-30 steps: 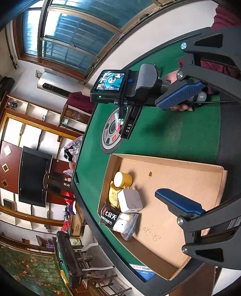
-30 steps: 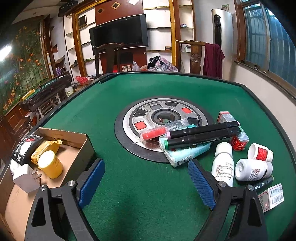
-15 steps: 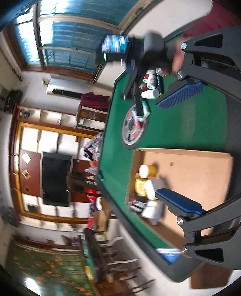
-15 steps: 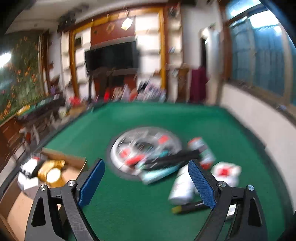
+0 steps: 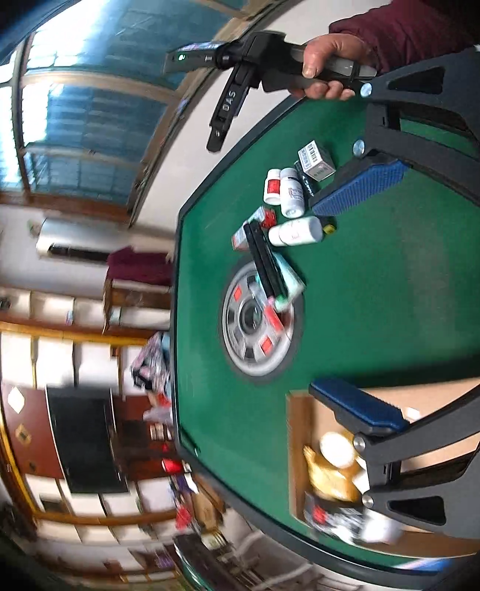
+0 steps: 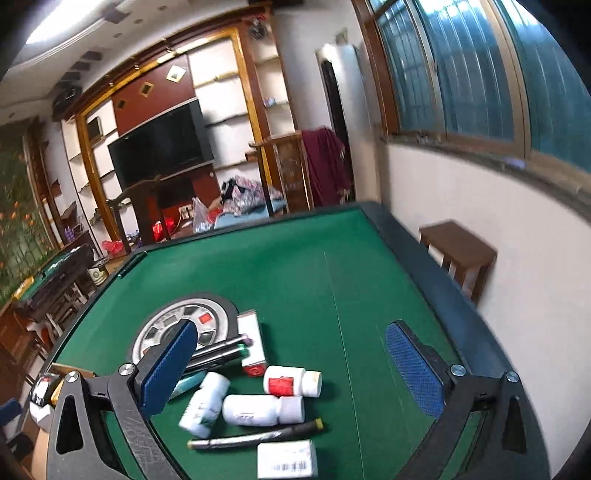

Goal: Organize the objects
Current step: 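Move the open right tool back toward the remaining bottles and markers, then grasp the clear tube with red contents with the left tool while the right tool approaches the white barcode box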

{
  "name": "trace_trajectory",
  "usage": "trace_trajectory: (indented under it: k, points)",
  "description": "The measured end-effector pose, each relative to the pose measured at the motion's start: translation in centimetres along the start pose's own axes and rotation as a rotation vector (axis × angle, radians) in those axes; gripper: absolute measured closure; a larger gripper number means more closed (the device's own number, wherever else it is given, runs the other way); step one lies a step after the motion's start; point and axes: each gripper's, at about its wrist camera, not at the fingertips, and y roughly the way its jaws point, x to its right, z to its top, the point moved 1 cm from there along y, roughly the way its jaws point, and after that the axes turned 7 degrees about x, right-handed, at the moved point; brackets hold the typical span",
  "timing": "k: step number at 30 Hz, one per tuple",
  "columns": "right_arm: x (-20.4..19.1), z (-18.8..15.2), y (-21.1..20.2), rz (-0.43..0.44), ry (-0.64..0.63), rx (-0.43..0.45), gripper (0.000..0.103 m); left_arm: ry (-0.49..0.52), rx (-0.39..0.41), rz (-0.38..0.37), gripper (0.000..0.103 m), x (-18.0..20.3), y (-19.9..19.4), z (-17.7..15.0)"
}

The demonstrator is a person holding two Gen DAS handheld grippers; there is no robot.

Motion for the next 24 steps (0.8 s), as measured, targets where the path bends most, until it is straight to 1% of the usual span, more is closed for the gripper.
trace_trajectory:
  k: [1, 2, 4, 7, 10, 12, 13, 16, 18, 20, 21, 23, 24]
  points:
    - [0.4, -0.2, 0.8, 0.000, 0.005, -0.014, 0.000, 0.035, -0.023, -0.015, 0.028, 0.5, 1.5, 0.5]
    - [0.9, -0.3, 1.3, -0.002, 0.010, -0.026, 0.000, 0.054, -0.040, -0.018, 0.031, 0.8, 2.6, 0.8]
    - [1.8, -0.5, 2.1, 0.001, 0.027, -0.045, 0.000, 0.086, -0.081, -0.013, 0.031, 1.2, 5.5, 1.9]
    - [3.5, -0.7, 2.6, 0.015, 0.076, -0.070, 0.000, 0.091, -0.122, 0.012, 0.031, 0.7, 9.3, 3.1]
    - [4.3, -0.9, 2.5, 0.013, 0.096, -0.075, 0.000, 0.094, -0.197, 0.000, 0.031, -0.5, 13.7, 3.8]
    - [4.4, -1.1, 2.7, 0.014, 0.097, -0.084, 0.000, 0.122, -0.246, -0.022, 0.031, -1.1, 16.0, 3.4]
    - [4.2, -1.2, 2.8, 0.019, 0.095, -0.087, 0.000, 0.141, -0.267, -0.050, 0.031, -1.4, 17.1, 3.1]
    - [3.5, -1.4, 2.9, 0.024, 0.068, -0.091, 0.000, 0.168, -0.315, -0.064, 0.031, -2.1, 19.0, 2.1]
    - [3.1, -1.7, 3.1, 0.028, 0.049, -0.097, 0.000, 0.141, -0.354, -0.082, 0.031, -2.7, 20.5, 1.4]
    - [2.5, -2.1, 3.3, 0.030, 0.027, -0.103, 0.000, 0.107, -0.350, -0.109, 0.031, -2.8, 21.0, 1.4]
    - [2.3, -2.2, 3.4, 0.026, 0.016, -0.105, 0.000, 0.103, -0.355, -0.116, 0.033, -2.7, 21.0, 1.4]
    - [2.0, -2.4, 3.7, 0.016, -0.007, -0.112, 0.000, 0.087, -0.354, -0.162, 0.064, -2.1, 20.6, 1.3]
    - [1.8, -2.6, 3.9, 0.014, -0.016, -0.121, 0.000, 0.091, -0.358, -0.172, 0.071, -1.9, 20.3, 1.3]
